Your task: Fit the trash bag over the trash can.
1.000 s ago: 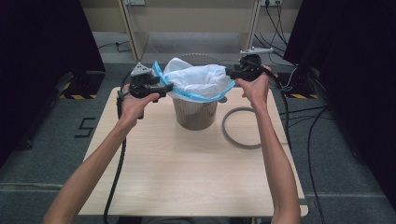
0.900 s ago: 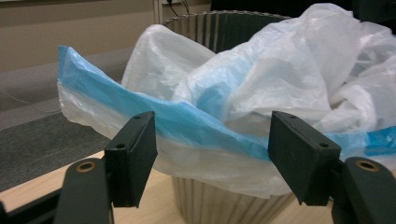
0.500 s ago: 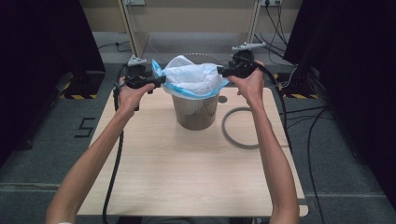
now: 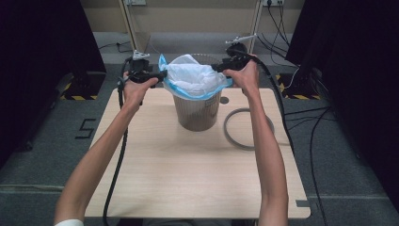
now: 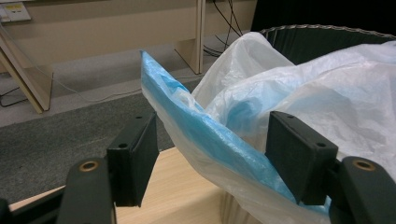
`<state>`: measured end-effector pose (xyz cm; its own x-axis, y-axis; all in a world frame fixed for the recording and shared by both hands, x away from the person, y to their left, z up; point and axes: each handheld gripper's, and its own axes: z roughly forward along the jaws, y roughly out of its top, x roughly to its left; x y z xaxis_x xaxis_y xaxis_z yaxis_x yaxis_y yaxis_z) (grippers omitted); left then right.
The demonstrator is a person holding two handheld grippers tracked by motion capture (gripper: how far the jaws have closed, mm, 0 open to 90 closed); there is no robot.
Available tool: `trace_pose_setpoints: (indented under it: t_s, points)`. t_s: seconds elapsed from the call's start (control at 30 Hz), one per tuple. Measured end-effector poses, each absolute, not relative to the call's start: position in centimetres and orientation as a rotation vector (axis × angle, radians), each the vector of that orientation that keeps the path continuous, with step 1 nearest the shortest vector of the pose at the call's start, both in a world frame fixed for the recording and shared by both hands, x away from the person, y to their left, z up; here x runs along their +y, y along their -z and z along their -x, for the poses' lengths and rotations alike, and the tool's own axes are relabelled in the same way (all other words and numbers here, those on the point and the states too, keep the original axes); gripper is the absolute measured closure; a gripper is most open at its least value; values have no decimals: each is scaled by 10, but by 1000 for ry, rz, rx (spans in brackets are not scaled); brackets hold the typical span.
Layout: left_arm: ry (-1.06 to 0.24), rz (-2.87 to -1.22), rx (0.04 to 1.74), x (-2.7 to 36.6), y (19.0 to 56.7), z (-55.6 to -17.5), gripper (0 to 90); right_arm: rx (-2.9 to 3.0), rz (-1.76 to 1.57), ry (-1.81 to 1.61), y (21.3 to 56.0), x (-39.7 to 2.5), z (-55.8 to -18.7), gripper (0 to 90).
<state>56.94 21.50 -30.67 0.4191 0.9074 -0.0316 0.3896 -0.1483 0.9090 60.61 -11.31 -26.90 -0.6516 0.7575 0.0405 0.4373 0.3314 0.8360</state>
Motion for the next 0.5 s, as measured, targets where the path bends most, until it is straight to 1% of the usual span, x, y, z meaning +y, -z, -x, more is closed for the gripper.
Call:
trace_pose_setpoints:
  t_s: [0.03,0.17,0.27,0.3,0.37,0.43,0.5]
  points:
    - [-683,-1725,1126,216,306,-567,307,2279,-1027,-1233,272,-108,-602,411]
    - [-664,-1715,1102,216,306,-554,288,2338,-967,-1215,275,-104,-590,418]
    - [-643,-1725,1082,211,308,-544,273,2373,-933,-1196,278,-101,-581,445]
    - [-665,-1739,1067,207,308,-538,278,2396,-897,-1183,280,-100,-575,495]
    - [-670,-1746,1062,206,308,-537,271,2403,-886,-1184,280,-99,-572,510]
    - [-662,-1748,1071,207,309,-537,267,2445,-867,-1176,281,-98,-569,632]
    - [-648,-1743,1079,208,309,-538,266,2460,-841,-1164,280,-100,-566,790]
